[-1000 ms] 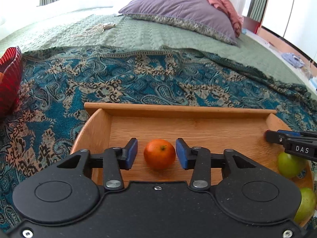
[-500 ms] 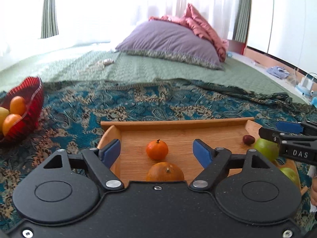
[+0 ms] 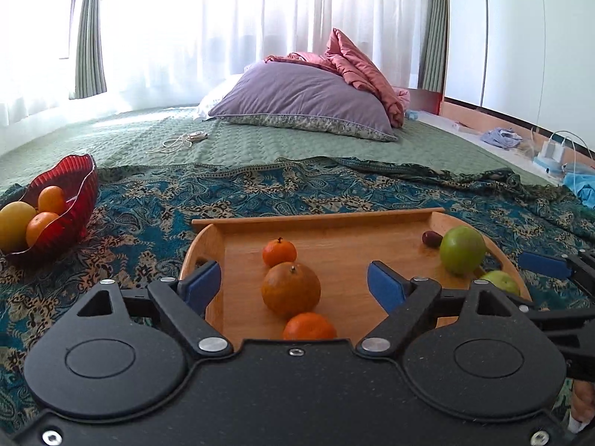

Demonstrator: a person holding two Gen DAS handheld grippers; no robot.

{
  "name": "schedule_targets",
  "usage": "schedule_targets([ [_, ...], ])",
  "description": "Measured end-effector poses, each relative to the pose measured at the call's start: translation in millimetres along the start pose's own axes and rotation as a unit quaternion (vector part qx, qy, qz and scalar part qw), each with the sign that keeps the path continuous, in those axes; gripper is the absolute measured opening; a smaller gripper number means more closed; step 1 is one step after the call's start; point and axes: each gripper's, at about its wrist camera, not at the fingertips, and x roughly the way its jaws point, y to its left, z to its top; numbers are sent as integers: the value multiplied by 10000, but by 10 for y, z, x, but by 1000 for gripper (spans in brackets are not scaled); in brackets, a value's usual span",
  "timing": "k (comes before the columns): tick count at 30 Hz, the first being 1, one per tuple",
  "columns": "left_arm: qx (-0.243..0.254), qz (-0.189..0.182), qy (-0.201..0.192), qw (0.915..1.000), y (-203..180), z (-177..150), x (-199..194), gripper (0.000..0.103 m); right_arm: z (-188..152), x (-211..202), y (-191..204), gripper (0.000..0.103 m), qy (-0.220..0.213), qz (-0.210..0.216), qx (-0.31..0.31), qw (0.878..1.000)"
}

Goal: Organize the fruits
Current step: 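Move the right tool to a tangerine beside the tray and close its gripper on it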

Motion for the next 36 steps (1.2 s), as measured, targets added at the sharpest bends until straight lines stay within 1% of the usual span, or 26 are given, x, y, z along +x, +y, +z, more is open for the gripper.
schedule_targets([
  [5, -22, -149, 75, 9999, -54, -185, -119, 86, -214, -224, 86, 87, -26, 85, -17, 10000],
  [7, -52, -214, 168, 9996, -58, -251, -142, 86, -282, -275, 118, 89, 75, 245, -44, 9997],
  [10, -95, -257, 240, 9993, -57, -336, -170, 86, -356, -331, 190, 90, 195, 428, -75, 9989],
  [14, -82, -237, 269, 9993, -62, -428, -221, 86, -435, -410, 289, 90, 189, 563, -85, 9982],
  [18, -104, -224, 327, 9992, -66, -506, -247, 87, -496, -430, 367, 90, 324, 742, -28, 9967],
  [23, -121, -104, 361, 9992, -44, -617, -261, 87, -591, -452, 520, 90, 427, 958, -234, 9942],
  [25, -105, -55, 386, 9992, -36, -645, -262, 87, -618, -447, 576, 80, 468, 1061, -256, 9929],
  [26, -98, -42, 394, 9992, -33, -655, -263, 87, -631, -446, 596, 78, 499, 1106, -239, 9923],
  [28, -100, -34, 388, 9992, -18, -671, -270, 87, -655, -451, 645, 69, 514, 1156, -198, 9918],
  [29, -98, -33, 380, 9992, -11, -671, -272, 87, -661, -451, 663, 67, 512, 1171, -191, 9916],
  [31, -102, -22, 347, 9993, -2, -679, -283, 87, -669, -448, 696, 57, 498, 1207, -185, 9913],
  [35, -185, -17, 281, 9994, 9, -690, -311, 87, -659, -404, 744, 50, 494, 1212, -219, 9911],
  [36, -216, -30, 277, 9994, 14, -693, -315, 87, -658, -379, 745, 46, 510, 1200, -201, 9913],
])
